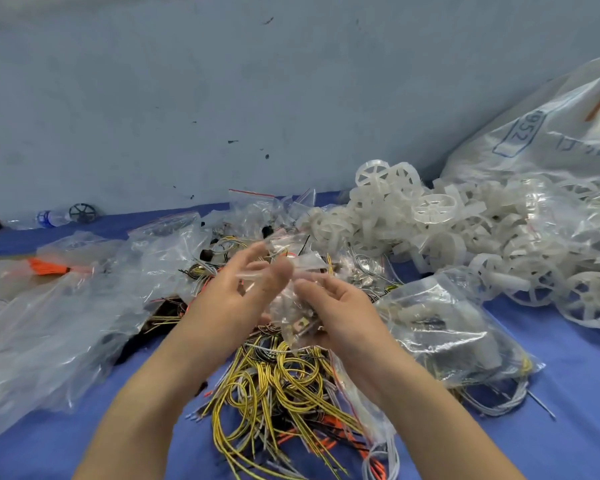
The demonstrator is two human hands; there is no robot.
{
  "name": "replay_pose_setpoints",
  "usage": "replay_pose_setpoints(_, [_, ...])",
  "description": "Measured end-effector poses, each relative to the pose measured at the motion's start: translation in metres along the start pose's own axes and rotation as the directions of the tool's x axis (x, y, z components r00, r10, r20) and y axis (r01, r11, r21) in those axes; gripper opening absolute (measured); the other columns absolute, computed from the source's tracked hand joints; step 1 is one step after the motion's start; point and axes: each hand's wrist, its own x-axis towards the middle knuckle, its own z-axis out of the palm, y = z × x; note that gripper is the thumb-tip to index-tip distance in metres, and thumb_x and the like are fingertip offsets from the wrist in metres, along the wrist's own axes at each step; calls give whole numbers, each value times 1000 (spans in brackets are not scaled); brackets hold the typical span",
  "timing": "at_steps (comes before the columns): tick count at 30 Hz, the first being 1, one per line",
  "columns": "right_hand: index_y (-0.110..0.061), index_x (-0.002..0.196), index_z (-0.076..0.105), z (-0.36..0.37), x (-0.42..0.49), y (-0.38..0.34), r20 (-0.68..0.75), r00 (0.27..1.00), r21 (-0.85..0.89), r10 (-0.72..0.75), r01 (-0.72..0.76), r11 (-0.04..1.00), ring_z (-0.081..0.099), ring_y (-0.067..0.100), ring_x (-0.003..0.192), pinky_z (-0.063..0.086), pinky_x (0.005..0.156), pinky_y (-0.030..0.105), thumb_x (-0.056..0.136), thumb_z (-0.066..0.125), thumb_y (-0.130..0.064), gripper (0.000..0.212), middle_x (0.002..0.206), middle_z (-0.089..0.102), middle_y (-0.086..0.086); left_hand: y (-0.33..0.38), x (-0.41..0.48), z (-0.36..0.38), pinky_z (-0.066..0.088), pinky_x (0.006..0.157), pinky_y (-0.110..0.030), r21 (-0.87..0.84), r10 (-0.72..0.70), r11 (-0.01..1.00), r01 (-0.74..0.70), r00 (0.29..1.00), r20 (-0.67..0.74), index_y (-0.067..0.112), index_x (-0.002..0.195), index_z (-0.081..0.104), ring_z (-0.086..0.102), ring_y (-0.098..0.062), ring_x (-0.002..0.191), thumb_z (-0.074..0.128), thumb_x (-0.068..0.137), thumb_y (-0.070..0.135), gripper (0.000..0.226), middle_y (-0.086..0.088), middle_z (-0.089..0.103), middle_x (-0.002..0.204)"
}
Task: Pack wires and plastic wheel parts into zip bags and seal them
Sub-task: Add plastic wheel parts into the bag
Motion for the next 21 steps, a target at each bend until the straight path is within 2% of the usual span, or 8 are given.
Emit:
replay_pose_setpoints(2, [-24,89,72,2,1,0,24,1000,-59,-13,14,998,66,16,61,58,55,32,94,64,-16,13,74,73,0,-3,-2,-1,48,76,-9,220,75,972,-84,996,50,62,129,36,53,24,99,58,60,88,76,47,52,110])
replay_pose_setpoints(3, [-26,86,72,3,1,0,28,999,-70,-18,20,997,66,17,62,56,53,30,94,64,-14,16,76,73,1,-6,-3,0,48,74,-6,237,110,965,-116,993,39,59,128,39,53,24,98,62,66,80,70,48,53,107])
replay_pose_setpoints(6, [-29,105,68,2,2,2,38,999,-100,-24,27,995,65,14,62,52,55,24,90,71,-22,16,76,73,-1,-12,-2,3,59,62,-31,204,175,968,-145,974,-140,42,105,65,68,-3,71,54,89,57,24,22,70,88])
replay_pose_setpoints(10, [-29,120,63,-6,2,2,68,996,-28,54,-53,998,63,17,74,52,71,25,84,76,-15,41,88,67,7,-18,-1,-10,47,38,-23,-207,-39,978,-24,954,-298,21,83,68,68,-23,53,45,100,41,35,-4,74,74])
replay_pose_setpoints(13, [-19,128,61,-5,0,-2,116,989,144,89,-106,984,71,21,88,56,79,27,83,73,-1,50,110,66,15,-23,-3,-13,46,38,-23,-497,-246,863,96,938,-246,14,85,61,70,-21,59,46,101,38,32,-6,73,74])
replay_pose_setpoints(15, [-17,128,61,-5,0,-1,127,987,174,95,-117,978,71,27,98,57,88,34,85,69,4,49,118,66,18,-26,-4,-12,52,46,-27,-591,-253,795,134,960,-123,15,90,62,73,-22,73,49,96,45,34,-3,75,85])
replay_pose_setpoints(18, [-21,126,62,-4,-4,-2,138,989,83,60,-72,994,70,27,104,58,89,35,89,68,-2,42,116,71,14,-26,-11,-8,57,59,-30,-512,-177,843,164,984,25,18,103,70,72,-24,92,63,80,52,41,-6,74,104])
replay_pose_setpoints(21, [-26,130,58,-3,-6,-6,146,989,-171,4,22,985,72,18,95,60,79,29,93,66,-17,39,106,75,6,-24,-13,0,57,60,-29,-412,-156,897,158,987,40,16,106,71,73,-25,90,64,87,36,28,-6,74,103])
